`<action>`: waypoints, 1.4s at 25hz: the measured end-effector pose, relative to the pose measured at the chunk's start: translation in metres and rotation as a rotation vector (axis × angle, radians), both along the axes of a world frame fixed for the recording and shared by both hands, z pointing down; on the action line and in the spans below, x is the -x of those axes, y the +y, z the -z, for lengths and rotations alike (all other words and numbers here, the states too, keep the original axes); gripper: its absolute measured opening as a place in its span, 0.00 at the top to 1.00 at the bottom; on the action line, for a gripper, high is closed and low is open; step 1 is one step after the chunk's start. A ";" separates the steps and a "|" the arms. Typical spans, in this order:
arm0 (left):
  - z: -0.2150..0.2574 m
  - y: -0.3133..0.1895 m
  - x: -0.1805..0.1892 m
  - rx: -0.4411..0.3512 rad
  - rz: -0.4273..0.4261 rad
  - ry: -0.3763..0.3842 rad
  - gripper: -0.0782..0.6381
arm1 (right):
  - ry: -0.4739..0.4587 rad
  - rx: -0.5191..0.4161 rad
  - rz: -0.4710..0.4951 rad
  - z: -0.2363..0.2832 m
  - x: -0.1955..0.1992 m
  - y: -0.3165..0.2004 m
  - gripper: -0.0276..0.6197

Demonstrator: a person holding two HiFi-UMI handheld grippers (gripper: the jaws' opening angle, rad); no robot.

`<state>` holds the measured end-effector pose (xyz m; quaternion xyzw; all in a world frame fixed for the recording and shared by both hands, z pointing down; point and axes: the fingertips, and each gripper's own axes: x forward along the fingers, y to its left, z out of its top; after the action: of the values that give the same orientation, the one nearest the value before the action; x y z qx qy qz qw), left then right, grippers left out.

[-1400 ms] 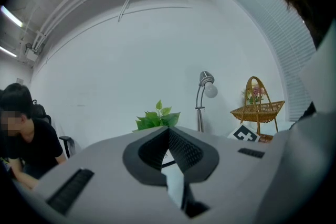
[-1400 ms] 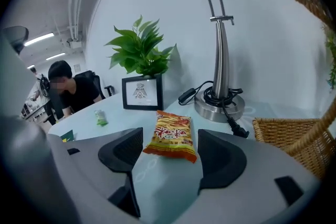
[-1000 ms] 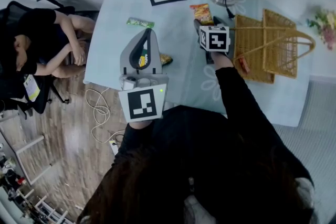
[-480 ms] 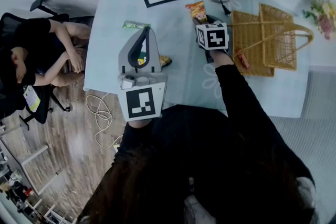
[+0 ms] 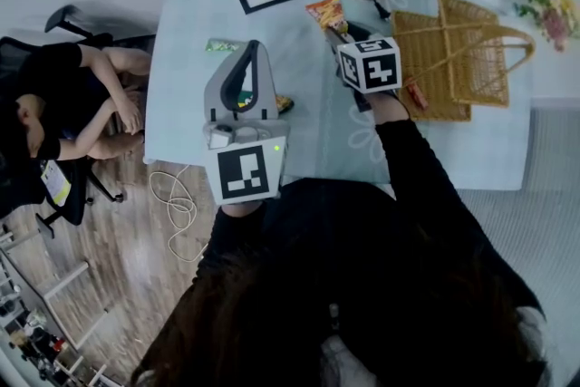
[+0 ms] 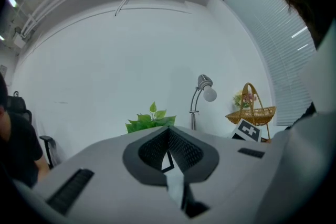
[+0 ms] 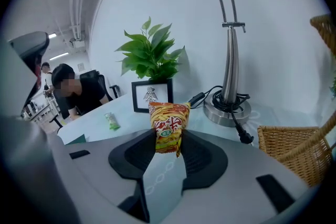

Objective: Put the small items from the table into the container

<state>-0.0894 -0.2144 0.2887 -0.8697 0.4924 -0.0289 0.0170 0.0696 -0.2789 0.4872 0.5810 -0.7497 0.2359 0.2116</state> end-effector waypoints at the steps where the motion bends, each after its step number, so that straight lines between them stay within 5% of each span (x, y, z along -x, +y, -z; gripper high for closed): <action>1: 0.000 0.000 -0.002 -0.001 -0.006 0.002 0.89 | -0.005 -0.004 0.012 0.005 0.003 0.004 0.72; 14: 0.005 -0.002 -0.039 -0.010 -0.120 0.031 0.89 | -0.034 -0.034 0.071 0.056 -0.006 0.075 0.72; 35: 0.002 0.010 -0.124 -0.001 -0.326 0.051 0.89 | -0.079 0.025 -0.073 0.061 -0.073 0.217 0.72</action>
<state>0.0345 -0.2047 0.2862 -0.9384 0.3453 -0.0034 0.0093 0.1430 -0.0619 0.4266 0.5954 -0.7329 0.2756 0.1803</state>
